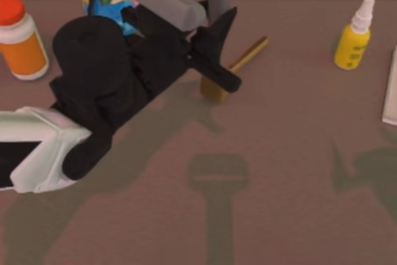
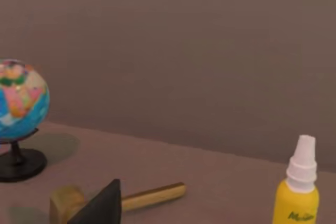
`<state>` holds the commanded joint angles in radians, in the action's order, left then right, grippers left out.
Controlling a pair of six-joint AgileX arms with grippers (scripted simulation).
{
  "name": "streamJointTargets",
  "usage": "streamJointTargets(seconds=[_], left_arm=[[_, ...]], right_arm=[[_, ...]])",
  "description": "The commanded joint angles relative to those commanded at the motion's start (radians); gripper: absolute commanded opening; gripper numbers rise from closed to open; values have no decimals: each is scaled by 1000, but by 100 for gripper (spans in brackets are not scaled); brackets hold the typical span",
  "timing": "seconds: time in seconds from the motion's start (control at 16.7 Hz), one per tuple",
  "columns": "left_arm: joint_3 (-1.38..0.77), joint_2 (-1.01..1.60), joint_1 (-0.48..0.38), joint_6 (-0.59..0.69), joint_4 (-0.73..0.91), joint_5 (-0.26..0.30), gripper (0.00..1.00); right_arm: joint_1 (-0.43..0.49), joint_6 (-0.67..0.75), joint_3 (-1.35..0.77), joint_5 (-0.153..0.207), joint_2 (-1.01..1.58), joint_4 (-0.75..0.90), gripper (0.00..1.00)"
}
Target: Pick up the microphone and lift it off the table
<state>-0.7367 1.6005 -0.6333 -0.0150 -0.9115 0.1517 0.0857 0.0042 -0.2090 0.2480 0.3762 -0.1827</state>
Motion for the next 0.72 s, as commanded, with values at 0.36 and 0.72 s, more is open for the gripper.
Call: streamJointTargets(seconds=[0.36,0.72], left_arm=[[0,0,0,0,0,0,0],[0,0,0,0,0,0,0]], right_arm=[[103,28,-297,297,531,-265,100],[186,42,-524,538,948,-467,100]])
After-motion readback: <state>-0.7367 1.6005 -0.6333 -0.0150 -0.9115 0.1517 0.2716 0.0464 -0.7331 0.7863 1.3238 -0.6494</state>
